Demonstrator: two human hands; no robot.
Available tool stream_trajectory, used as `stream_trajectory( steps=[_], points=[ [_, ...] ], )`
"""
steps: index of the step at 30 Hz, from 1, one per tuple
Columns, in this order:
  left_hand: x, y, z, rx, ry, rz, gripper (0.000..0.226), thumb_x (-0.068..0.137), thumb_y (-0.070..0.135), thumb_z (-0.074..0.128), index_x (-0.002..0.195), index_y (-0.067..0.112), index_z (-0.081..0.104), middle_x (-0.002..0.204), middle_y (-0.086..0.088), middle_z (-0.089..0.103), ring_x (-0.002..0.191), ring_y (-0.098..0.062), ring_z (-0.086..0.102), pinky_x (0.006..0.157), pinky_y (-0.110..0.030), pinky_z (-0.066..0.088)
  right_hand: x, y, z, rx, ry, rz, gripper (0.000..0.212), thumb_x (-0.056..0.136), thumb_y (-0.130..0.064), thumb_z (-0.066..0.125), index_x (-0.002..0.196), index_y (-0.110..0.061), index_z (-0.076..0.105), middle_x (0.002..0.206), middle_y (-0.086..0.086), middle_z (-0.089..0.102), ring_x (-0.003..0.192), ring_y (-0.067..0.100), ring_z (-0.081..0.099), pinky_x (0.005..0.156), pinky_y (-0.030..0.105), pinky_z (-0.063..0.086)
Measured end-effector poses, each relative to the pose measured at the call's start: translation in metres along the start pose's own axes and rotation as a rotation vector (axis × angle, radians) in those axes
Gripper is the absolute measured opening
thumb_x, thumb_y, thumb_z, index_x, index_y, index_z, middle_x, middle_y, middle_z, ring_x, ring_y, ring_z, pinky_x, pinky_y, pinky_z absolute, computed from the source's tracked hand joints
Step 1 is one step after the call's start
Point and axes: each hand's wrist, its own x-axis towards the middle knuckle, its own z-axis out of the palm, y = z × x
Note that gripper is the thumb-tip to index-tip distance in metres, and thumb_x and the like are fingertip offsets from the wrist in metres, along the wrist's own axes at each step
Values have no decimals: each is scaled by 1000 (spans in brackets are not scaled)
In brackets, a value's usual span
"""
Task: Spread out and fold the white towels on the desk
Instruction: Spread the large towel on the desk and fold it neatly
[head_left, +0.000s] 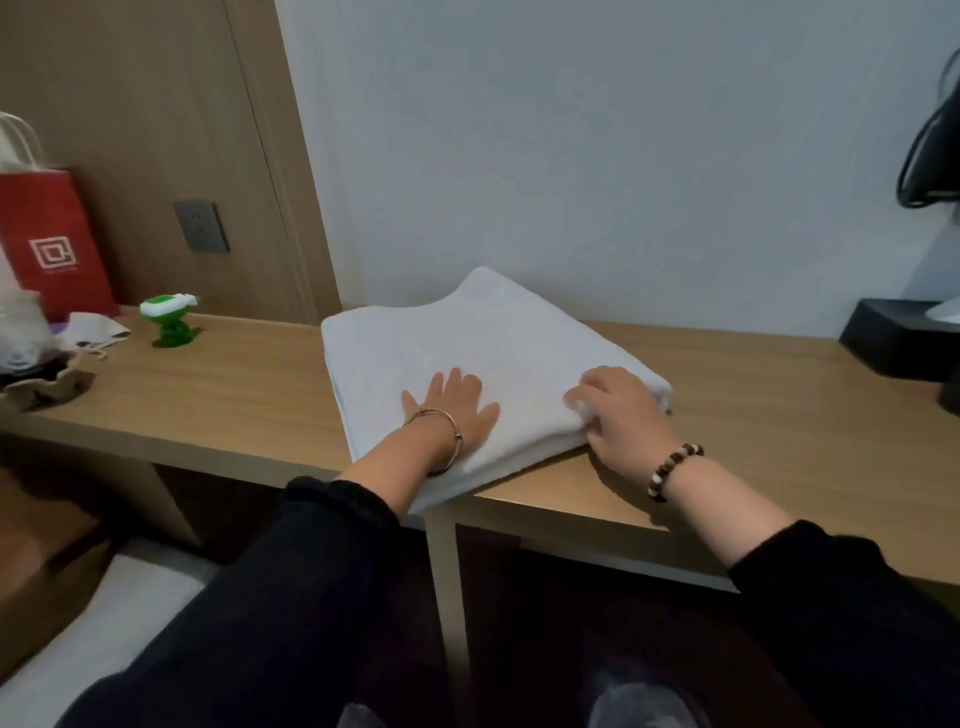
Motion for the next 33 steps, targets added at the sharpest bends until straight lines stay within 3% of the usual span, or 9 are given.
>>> stream_trajectory(
  steps=[5, 9, 12, 17, 20, 23, 26, 30, 33],
  points=[
    [1, -7, 7, 55, -4, 44, 58, 95, 56, 12, 148, 39, -4, 158, 6, -12, 145, -22, -10, 111, -58, -3, 15, 54, -13, 66, 92, 488, 35, 76, -10, 54, 110, -17, 63, 116, 9, 53, 112, 30, 47, 84, 35, 43],
    [0, -7, 9, 65, -14, 44, 58, 94, 58, 11, 148, 41, -4, 158, 7, -13, 145, -21, -12, 111, -57, -4, 29, 72, -14, 61, -57, 436, 21, 79, -9, 53, 96, -18, 62, 95, 0, 51, 94, 26, 52, 71, 31, 39],
    [0, -7, 7, 52, -30, 35, 61, 93, 61, 11, 148, 41, -4, 158, 8, -13, 145, -21, -13, 111, -56, -6, 24, 84, -16, 23, -8, 423, 13, 79, -7, 54, 81, -19, 59, 87, 1, 57, 80, 23, 52, 59, 28, 32],
    [-2, -6, 9, 65, -32, 30, 64, 90, 65, 10, 148, 40, -5, 158, 7, -14, 145, -21, -12, 113, -55, -6, 17, 93, -16, 232, 52, 611, 17, 76, -1, 62, 80, -17, 65, 84, 7, 67, 76, 23, 57, 62, 26, 39],
    [-2, -6, 12, 90, -17, 29, 65, 90, 65, 9, 147, 40, -7, 158, 7, -14, 145, -22, -13, 112, -55, -6, 19, 100, -22, 882, 55, 912, 32, 90, 9, 45, 117, 0, 60, 104, 18, 64, 95, 29, 62, 69, 28, 52],
    [-1, -6, 15, 99, -8, 29, 65, 90, 65, 8, 147, 40, -8, 158, 6, -15, 145, -22, -13, 112, -55, -7, 25, 103, -30, 1335, 61, 1173, 38, 98, -20, 35, 130, 0, 43, 126, 24, 51, 114, 35, 53, 82, 37, 47],
    [0, -5, 14, 100, -14, 25, 65, 90, 65, 8, 147, 40, -9, 157, 6, -15, 145, -22, -13, 111, -55, -7, 42, 91, -24, 1208, -64, 1160, 51, 87, -53, 55, 109, -7, 54, 110, 11, 60, 95, 26, 60, 66, 37, 51],
    [-3, -5, 12, 99, -29, 22, 64, 90, 65, 8, 147, 40, -8, 157, 7, -16, 145, -22, -13, 112, -56, -6, 48, 86, 1, 1180, -7, 1169, 51, 77, -31, 77, 117, -7, 58, 110, 10, 65, 90, 24, 64, 51, 29, 51],
    [-5, -5, 11, 94, -46, 43, 65, 90, 66, 9, 147, 41, -8, 157, 8, -16, 145, -21, -13, 112, -55, -6, 44, 98, 5, 965, 58, 1195, 60, 75, -34, 78, 116, 4, 58, 90, 13, 67, 70, 26, 63, 49, 27, 51]
  ],
)
